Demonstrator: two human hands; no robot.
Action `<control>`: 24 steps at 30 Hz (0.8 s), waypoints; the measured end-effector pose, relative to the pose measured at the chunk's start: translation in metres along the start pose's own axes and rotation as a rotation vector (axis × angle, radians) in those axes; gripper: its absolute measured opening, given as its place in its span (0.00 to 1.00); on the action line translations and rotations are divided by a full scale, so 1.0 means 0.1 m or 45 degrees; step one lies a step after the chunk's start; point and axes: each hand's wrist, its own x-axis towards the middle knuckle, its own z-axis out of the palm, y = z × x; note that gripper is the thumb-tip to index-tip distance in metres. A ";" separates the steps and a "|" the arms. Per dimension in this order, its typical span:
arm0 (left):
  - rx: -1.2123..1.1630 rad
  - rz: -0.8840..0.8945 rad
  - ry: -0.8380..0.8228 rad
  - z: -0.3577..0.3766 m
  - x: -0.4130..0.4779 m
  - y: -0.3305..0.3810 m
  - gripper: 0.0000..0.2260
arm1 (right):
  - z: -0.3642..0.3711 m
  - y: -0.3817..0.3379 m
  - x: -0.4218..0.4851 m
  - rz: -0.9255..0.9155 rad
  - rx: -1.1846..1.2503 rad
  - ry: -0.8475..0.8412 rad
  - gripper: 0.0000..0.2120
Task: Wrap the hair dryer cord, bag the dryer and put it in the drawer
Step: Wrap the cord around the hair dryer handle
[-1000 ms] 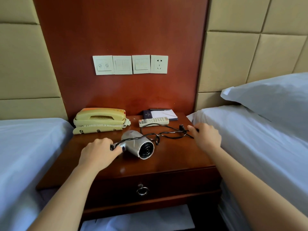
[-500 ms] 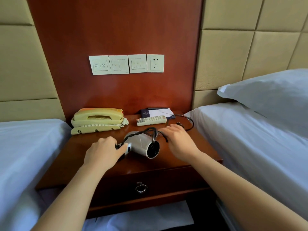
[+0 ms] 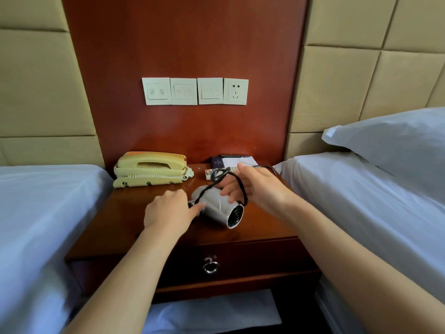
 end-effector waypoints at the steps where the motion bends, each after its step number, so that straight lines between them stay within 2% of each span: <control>1: 0.009 0.000 0.000 0.00 0.00 0.01 0.24 | -0.01 -0.03 -0.02 0.002 -0.047 -0.014 0.23; 4: 0.009 -0.018 -0.018 0.00 0.00 0.03 0.23 | 0.00 -0.08 -0.07 -0.045 -0.158 -0.064 0.19; 6: -0.016 -0.034 -0.033 0.00 0.01 0.01 0.24 | -0.02 -0.09 -0.10 -0.074 -0.287 0.006 0.17; 11: -0.163 -0.092 -0.138 0.00 0.06 -0.13 0.25 | -0.18 -0.01 -0.08 -0.097 -0.309 0.141 0.21; 15: -0.271 -0.085 -0.188 -0.07 0.06 -0.21 0.22 | -0.30 0.05 -0.05 -0.058 -0.309 0.271 0.27; 18: -0.321 -0.038 -0.160 -0.14 0.04 -0.24 0.21 | -0.48 0.07 -0.02 -0.124 -0.516 0.409 0.21; 21: -0.317 0.041 -0.165 -0.19 0.03 -0.27 0.20 | -0.65 0.13 0.01 -0.153 -0.763 0.509 0.21; 24: -0.479 0.116 -0.305 -0.18 -0.01 -0.28 0.18 | -0.72 0.17 0.10 -0.137 -0.948 0.627 0.24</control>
